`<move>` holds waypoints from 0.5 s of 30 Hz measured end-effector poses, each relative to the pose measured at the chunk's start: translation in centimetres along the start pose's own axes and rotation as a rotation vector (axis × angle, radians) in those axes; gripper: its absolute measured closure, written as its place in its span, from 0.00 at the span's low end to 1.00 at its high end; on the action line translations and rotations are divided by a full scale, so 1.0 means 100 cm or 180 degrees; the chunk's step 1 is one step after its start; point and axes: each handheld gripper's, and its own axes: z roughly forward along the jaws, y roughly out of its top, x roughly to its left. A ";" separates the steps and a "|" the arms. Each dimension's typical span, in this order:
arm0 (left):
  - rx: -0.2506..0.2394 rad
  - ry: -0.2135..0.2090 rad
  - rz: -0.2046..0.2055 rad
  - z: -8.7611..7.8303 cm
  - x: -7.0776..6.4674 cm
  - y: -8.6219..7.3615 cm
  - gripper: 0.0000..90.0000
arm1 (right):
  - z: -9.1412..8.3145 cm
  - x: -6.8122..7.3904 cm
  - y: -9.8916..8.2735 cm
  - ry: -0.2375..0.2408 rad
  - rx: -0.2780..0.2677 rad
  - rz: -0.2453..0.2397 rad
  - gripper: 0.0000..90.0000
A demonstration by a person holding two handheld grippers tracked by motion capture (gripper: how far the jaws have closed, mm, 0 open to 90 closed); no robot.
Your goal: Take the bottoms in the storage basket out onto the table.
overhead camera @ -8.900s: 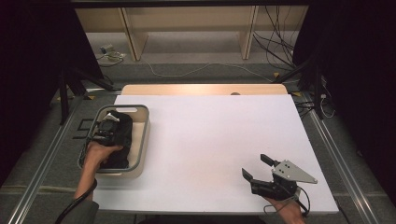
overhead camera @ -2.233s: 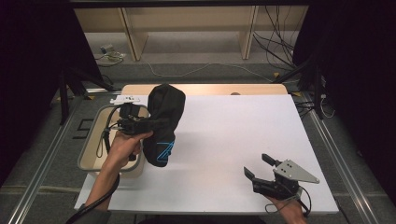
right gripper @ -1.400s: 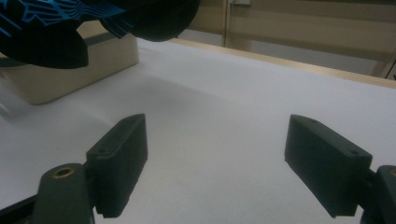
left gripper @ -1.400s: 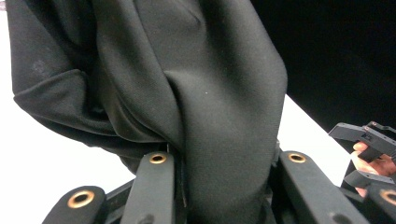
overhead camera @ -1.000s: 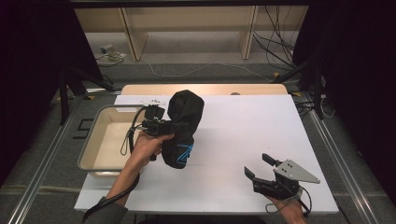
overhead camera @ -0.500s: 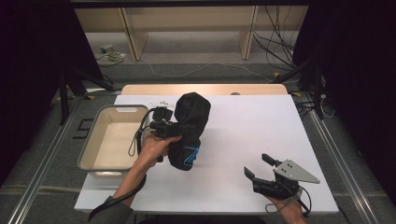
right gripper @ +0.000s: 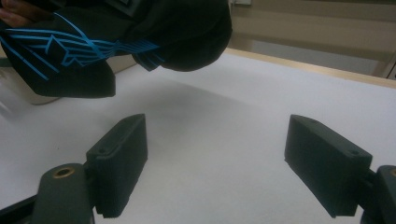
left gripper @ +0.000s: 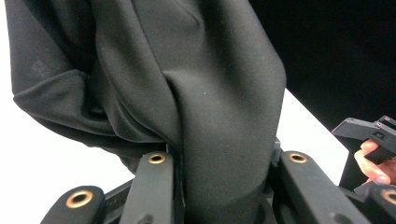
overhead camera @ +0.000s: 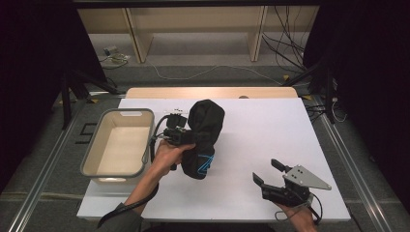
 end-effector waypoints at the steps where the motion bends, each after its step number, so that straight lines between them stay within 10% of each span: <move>1: 0.0022 -0.0007 0.0011 0.001 0.000 0.000 0.76 | 0.000 0.000 0.000 0.0000 0.0000 0.0000 0.25; 15: 0.0100 -0.0077 -0.0051 0.019 -0.004 -0.006 0.75 | 0.000 0.000 0.000 0.0002 0.0002 0.0000 0.25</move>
